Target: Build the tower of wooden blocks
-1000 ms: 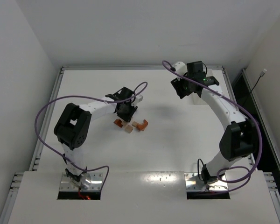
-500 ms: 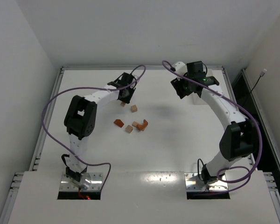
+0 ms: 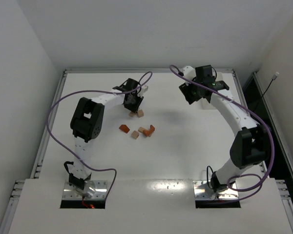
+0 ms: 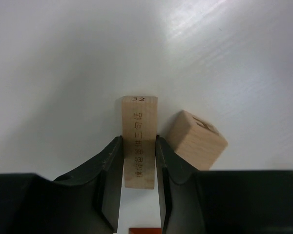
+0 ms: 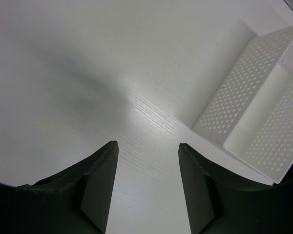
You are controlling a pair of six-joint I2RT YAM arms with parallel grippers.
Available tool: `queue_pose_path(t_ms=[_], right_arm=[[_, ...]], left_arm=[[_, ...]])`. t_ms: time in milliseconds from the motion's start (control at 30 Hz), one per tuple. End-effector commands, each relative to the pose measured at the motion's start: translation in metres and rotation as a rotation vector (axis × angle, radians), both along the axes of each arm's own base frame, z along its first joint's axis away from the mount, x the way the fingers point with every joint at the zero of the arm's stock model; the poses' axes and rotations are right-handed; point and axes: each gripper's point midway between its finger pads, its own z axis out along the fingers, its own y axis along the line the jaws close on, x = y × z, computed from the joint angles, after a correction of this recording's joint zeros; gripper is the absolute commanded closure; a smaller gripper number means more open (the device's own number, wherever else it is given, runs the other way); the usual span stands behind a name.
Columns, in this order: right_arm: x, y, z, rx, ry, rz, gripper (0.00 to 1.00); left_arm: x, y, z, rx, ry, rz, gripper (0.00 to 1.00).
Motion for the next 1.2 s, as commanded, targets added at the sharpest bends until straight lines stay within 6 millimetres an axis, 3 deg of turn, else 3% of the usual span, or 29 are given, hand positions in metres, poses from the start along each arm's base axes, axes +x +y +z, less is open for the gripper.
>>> queue_pose_path(t_ms=[0,100,133,333,567,633,767,833,900,933,967,1000,1033,1067,1167], right_arm=[[0.000,0.001,0.020,0.023,-0.060,0.010,0.51],[0.002,0.003,0.020,0.030,-0.058,0.017,0.51],[0.002,0.003,0.020,0.030,-0.058,0.017,0.51],[0.002,0.004,0.020,0.036,-0.057,0.023,0.51],[0.000,0.004,0.015,0.034,-0.046,0.023,0.51],[0.000,0.004,0.015,0.034,-0.046,0.023,0.52],[-0.002,0.004,0.012,0.032,-0.037,0.023,0.52],[-0.002,0.004,0.012,0.032,-0.037,0.023,0.53],[-0.003,0.007,0.012,0.032,-0.037,0.032,0.54],[0.000,0.008,0.013,0.034,-0.047,0.032,0.56],[-0.001,0.008,0.013,0.041,-0.045,0.025,0.57],[0.002,0.007,0.015,0.037,-0.057,0.018,0.60],[0.002,0.007,0.015,0.044,-0.055,0.012,0.63],[0.002,0.008,0.015,0.044,-0.055,0.012,0.63],[0.002,0.006,0.015,0.049,-0.052,-0.012,0.63]], left_arm=[[-0.031,-0.024,0.020,-0.082,0.033,-0.094,1.00],[-0.056,-0.023,0.015,-0.085,0.074,-0.117,1.00],[-0.060,-0.027,0.024,-0.094,0.054,-0.131,1.00],[-0.098,-0.034,0.026,-0.112,0.081,-0.165,1.00],[-0.108,-0.050,0.042,-0.158,0.067,-0.163,1.00],[-0.104,-0.046,0.046,-0.144,0.047,-0.136,1.00],[-0.078,-0.034,0.090,-0.142,-0.126,-0.061,1.00],[-0.067,-0.030,0.098,-0.138,-0.161,-0.036,1.00],[-0.038,-0.022,0.116,-0.112,-0.203,0.046,1.00],[-0.038,-0.016,0.102,-0.095,-0.163,0.067,1.00],[-0.023,-0.017,0.115,-0.109,-0.189,0.101,1.00],[-0.014,-0.011,0.114,-0.116,-0.187,0.134,1.00],[-0.011,-0.013,0.101,-0.110,-0.149,0.153,1.00],[-0.002,-0.015,0.108,-0.115,-0.166,0.173,1.00],[0.008,-0.017,0.096,-0.118,-0.148,0.239,1.00]])
